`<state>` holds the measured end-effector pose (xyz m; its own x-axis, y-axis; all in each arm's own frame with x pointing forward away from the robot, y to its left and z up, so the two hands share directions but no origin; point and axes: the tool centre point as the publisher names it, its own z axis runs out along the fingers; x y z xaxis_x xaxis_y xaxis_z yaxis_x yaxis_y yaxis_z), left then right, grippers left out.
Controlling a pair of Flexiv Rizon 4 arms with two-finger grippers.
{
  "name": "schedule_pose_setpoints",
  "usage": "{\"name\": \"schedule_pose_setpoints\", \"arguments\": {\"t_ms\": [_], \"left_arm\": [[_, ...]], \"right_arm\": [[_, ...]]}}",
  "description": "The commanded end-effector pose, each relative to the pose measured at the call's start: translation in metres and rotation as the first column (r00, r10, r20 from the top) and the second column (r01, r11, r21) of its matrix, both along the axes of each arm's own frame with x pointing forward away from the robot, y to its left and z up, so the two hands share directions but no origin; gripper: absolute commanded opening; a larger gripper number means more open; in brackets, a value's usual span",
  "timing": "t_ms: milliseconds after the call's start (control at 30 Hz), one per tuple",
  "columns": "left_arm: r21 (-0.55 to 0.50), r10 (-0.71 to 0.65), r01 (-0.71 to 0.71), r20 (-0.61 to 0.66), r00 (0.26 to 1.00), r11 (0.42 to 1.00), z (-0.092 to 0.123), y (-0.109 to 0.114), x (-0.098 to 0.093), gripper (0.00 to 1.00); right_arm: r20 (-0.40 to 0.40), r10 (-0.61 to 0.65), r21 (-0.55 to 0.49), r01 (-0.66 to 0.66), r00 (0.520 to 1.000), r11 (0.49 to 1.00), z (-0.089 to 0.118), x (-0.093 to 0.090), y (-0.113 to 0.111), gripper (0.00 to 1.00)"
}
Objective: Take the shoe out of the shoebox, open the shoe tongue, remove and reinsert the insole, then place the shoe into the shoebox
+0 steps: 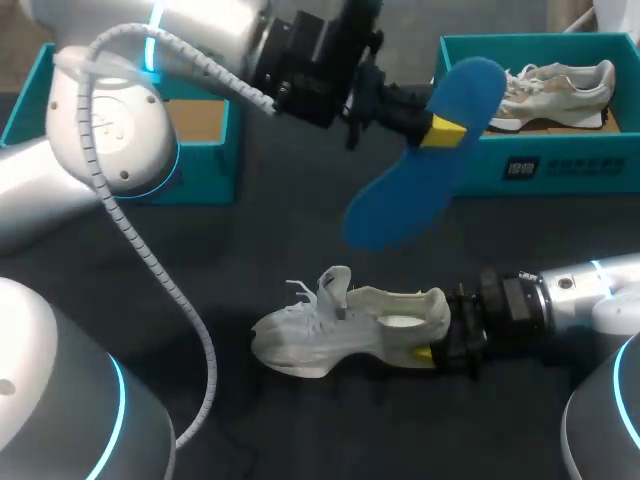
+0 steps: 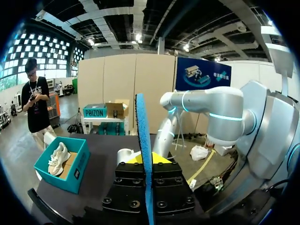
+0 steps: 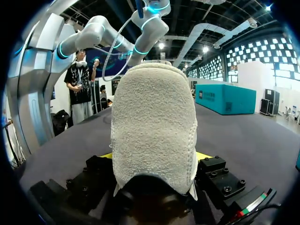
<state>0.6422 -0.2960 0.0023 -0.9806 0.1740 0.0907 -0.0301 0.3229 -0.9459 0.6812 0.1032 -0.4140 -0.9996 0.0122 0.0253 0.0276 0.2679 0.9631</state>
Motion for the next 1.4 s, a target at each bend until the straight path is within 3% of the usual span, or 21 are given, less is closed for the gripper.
{"name": "schedule_pose_setpoints", "arguments": {"t_ms": [33, 367, 800, 1400], "left_arm": [[-0.050, 0.038, -0.039, -0.025, 0.999, 0.998, 0.009, 0.017, -0.012, 0.00], [-0.128, -0.044, 0.034, -0.075, 0.996, 0.991, 0.028, 0.032, -0.015, 0.00], [-0.265, -0.010, -0.028, -0.141, 0.990, 0.964, 0.053, 0.054, -0.027, 0.00], [-0.297, -0.053, -0.007, -0.193, 0.980, 0.955, 0.094, 0.077, -0.034, 0.00]], "right_arm": [[0.000, -0.001, -0.002, 0.001, 1.000, 1.000, 0.000, 0.000, 0.002, 0.00], [0.000, -0.001, -0.002, 0.001, 1.000, 1.000, 0.000, 0.000, 0.002, 0.00], [0.000, -0.001, -0.002, 0.001, 1.000, 1.000, 0.000, 0.000, 0.002, 0.00], [0.000, -0.001, -0.002, 0.001, 1.000, 1.000, 0.000, 0.000, 0.002, 0.00]]}}
